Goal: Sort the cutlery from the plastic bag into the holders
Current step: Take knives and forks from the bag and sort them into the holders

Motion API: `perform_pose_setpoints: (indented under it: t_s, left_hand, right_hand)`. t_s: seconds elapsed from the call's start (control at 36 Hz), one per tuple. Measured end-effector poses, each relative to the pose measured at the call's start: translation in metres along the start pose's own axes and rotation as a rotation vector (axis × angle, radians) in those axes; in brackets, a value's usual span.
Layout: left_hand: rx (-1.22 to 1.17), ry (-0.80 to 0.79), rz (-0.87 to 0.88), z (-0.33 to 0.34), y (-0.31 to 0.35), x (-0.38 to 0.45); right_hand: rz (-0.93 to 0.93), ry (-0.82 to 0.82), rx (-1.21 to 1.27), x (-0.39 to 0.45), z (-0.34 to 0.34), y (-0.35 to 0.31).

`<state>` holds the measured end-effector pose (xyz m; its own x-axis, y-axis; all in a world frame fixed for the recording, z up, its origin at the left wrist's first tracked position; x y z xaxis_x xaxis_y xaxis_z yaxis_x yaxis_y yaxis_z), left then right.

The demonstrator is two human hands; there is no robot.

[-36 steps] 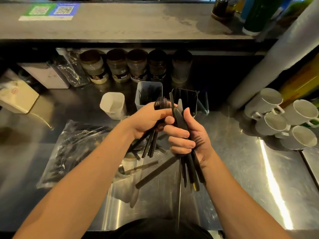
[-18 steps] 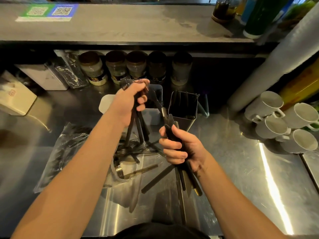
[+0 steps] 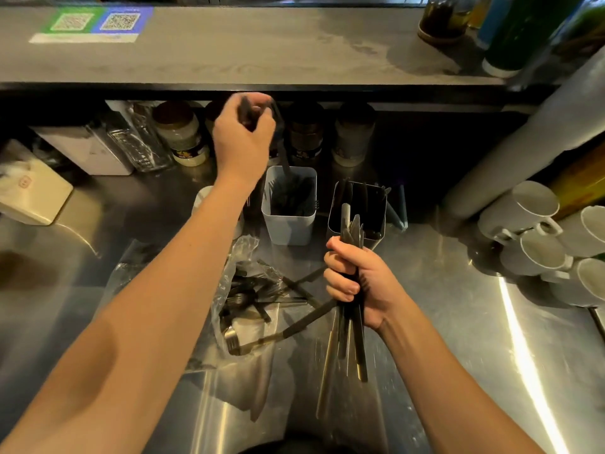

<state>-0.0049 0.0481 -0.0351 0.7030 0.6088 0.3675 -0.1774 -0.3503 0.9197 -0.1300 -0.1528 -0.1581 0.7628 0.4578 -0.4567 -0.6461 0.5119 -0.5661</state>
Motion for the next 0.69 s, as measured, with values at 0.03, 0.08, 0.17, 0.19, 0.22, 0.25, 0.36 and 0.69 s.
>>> perform_pose_setpoints:
  t_s: [0.03,0.08,0.17,0.19,0.22,0.25,0.36,0.69]
  left_hand:
    - [0.069,-0.062,0.03,0.012,-0.003,0.0]
    - [0.203,-0.208,0.045,0.037,-0.017,-0.003]
    - [0.378,-0.425,0.022,0.06,-0.044,-0.011]
    - [0.417,-0.463,0.01,0.063,-0.049,-0.013]
    - [0.422,-0.465,-0.001,0.063,-0.052,-0.011]
    - [0.384,-0.435,-0.018,0.06,-0.053,-0.007]
    - [0.101,-0.2,-0.108,0.041,-0.046,0.016]
    - [-0.268,-0.225,-0.374,0.056,-0.075,0.0]
  right_hand:
    - [0.0,0.009,0.006,0.001,-0.001,0.0]
    - [0.001,0.021,0.015,0.003,-0.004,-0.001]
    - [0.009,0.04,0.002,0.005,-0.009,-0.002]
    - [0.011,0.045,-0.002,0.006,-0.012,-0.003]
    - [0.012,0.048,-0.003,0.006,-0.013,-0.003]
    - [0.013,0.05,-0.002,0.007,-0.015,-0.004]
    - [0.009,0.051,0.014,0.01,-0.019,-0.004]
    - [0.038,0.054,0.016,0.025,-0.02,0.002]
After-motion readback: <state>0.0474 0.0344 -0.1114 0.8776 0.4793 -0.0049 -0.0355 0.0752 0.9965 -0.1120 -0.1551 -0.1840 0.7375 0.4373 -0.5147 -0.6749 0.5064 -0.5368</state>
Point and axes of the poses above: each hand's wrist, its own x-axis towards the middle knuckle, its own z-axis out of the palm, y = z × x, the point moved 9 cm from there along x, towards the middle knuckle, and after that the axes turned 11 degrees about y, right-handed, at the moved point
